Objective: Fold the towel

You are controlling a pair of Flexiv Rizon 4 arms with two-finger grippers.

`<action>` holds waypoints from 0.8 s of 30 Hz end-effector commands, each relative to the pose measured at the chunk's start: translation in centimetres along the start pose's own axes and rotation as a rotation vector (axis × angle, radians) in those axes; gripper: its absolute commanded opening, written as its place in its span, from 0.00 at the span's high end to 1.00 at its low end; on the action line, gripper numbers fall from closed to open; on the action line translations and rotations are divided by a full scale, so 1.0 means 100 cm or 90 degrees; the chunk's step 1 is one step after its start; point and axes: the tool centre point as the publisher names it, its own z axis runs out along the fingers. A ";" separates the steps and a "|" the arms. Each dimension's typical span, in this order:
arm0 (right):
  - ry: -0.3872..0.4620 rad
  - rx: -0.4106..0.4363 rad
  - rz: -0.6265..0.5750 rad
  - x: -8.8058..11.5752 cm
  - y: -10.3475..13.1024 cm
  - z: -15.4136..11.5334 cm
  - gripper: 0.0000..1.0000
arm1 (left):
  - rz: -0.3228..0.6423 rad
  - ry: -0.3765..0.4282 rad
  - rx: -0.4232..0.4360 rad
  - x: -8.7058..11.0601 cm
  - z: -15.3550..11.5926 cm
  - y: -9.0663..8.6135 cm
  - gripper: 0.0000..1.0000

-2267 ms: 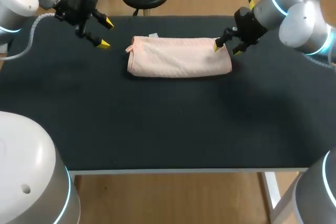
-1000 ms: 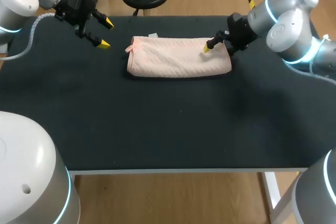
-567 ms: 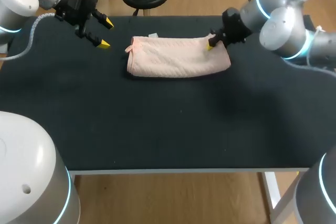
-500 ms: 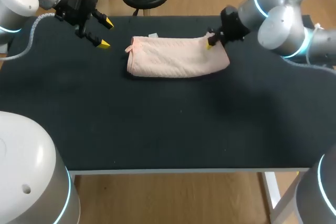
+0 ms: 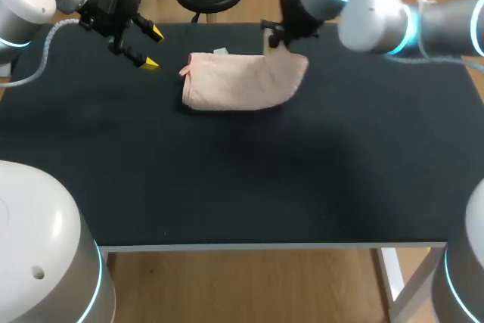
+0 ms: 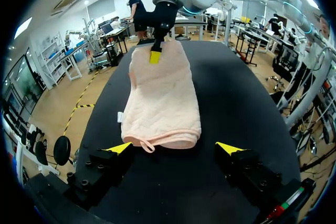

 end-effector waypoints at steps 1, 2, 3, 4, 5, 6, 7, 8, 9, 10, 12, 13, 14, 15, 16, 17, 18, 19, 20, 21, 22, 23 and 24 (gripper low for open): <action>-0.101 0.020 0.006 0.046 0.014 0.023 1.00 | 0.001 -0.001 0.001 0.000 0.000 0.000 0.00; -0.103 0.020 0.003 0.056 0.013 0.028 1.00 | 0.001 -0.001 0.001 0.000 0.000 0.000 0.00; -0.106 0.026 0.011 0.064 0.012 0.033 1.00 | 0.001 -0.001 0.001 0.000 0.000 0.000 0.00; -0.106 0.027 0.011 0.072 0.011 0.038 1.00 | 0.001 -0.001 0.001 0.000 0.000 0.000 0.00; -0.113 0.029 0.017 0.079 0.010 0.043 1.00 | 0.001 -0.001 0.001 0.000 0.000 0.000 0.00; -0.114 0.031 0.023 0.086 0.008 0.047 1.00 | 0.001 -0.001 0.001 0.000 0.000 0.000 0.00; -0.112 0.032 0.022 0.092 0.006 0.051 1.00 | 0.001 -0.001 0.001 0.000 0.000 0.000 0.00; -0.110 0.034 0.024 0.098 0.004 0.054 1.00 | 0.001 -0.001 0.001 0.000 0.000 0.000 0.00; -0.103 0.032 0.019 0.105 0.002 0.056 1.00 | 0.001 -0.001 0.001 0.000 0.000 0.000 0.00; -0.103 0.032 0.018 0.111 0.000 0.058 1.00 | 0.001 -0.001 0.001 0.000 0.000 0.000 0.00; -0.104 0.026 0.019 0.119 -0.002 0.060 1.00 | 0.001 -0.001 0.001 0.000 0.000 0.000 0.00; -0.102 0.024 0.019 0.122 -0.003 0.060 1.00 | 0.001 -0.001 0.001 0.000 0.000 0.000 0.00; -0.099 0.018 0.017 0.126 -0.003 0.061 1.00 | 0.001 -0.001 0.001 0.000 0.000 0.000 0.00; -0.095 0.013 0.015 0.129 -0.003 0.061 1.00 | 0.001 -0.001 0.001 0.000 0.000 0.000 0.00; -0.091 0.009 0.015 0.132 -0.002 0.061 1.00 | 0.001 -0.001 0.001 0.000 0.000 0.000 0.00; -0.090 0.007 0.012 0.135 -0.002 0.061 1.00 | 0.001 -0.001 0.001 0.000 0.000 0.000 0.00; -0.090 0.004 0.009 0.137 -0.001 0.061 1.00 | 0.001 -0.001 0.001 0.000 0.000 0.000 0.00; -0.096 0.001 0.008 0.139 -0.001 0.062 1.00 | 0.001 -0.001 0.001 0.000 0.000 0.000 0.00; -0.102 0.000 0.006 0.139 -0.001 0.062 0.93 | 0.001 -0.001 0.001 0.000 0.000 0.000 0.00; -0.104 -0.002 0.009 0.139 -0.001 0.062 0.00 | 0.001 -0.001 0.001 0.000 0.000 0.000 0.00; -0.109 -0.006 0.013 0.139 -0.002 0.062 0.00 | 0.001 -0.001 0.001 0.000 0.000 0.000 0.00; -0.118 -0.009 0.011 0.139 -0.002 0.060 0.00 | 0.001 -0.001 0.001 0.000 0.000 0.000 0.00; -0.120 -0.013 0.012 0.139 -0.002 0.059 0.00 | 0.001 -0.001 0.001 0.000 0.000 0.000 0.00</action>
